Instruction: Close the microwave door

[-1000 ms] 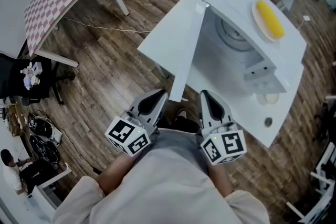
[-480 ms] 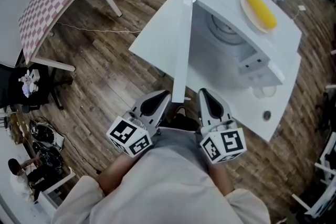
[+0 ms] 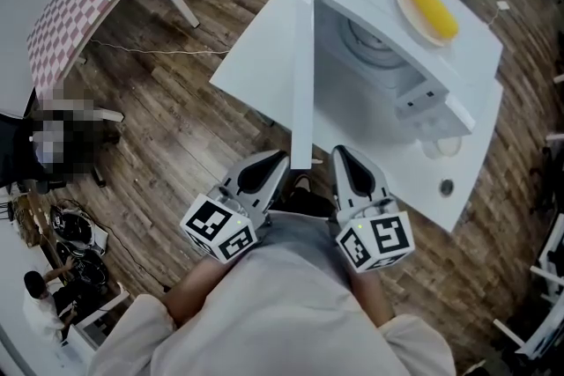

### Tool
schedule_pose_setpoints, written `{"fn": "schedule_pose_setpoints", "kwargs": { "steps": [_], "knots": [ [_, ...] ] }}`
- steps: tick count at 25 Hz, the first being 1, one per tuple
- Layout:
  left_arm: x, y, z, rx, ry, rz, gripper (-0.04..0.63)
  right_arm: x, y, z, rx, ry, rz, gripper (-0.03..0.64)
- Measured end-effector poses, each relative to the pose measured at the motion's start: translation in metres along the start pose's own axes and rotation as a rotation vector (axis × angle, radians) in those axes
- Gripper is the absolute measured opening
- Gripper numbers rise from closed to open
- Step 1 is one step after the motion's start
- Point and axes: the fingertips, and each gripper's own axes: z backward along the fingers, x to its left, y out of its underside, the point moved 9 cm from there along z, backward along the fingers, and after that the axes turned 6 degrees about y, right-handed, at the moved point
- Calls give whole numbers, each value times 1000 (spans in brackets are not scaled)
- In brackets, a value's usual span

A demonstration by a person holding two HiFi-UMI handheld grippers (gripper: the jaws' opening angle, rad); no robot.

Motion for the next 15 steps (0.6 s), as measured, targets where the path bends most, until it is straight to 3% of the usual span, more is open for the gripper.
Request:
{"fn": "schedule_pose_setpoints", "kwargs": {
  "steps": [3,15],
  "knots": [
    [-2,0,-3,18,4,-36,20,-1,0,1,-1,4,0,25],
    [-4,0,-5,27,29,-30,20,-1,1,2,-3,14,-6,25]
  ]
}}
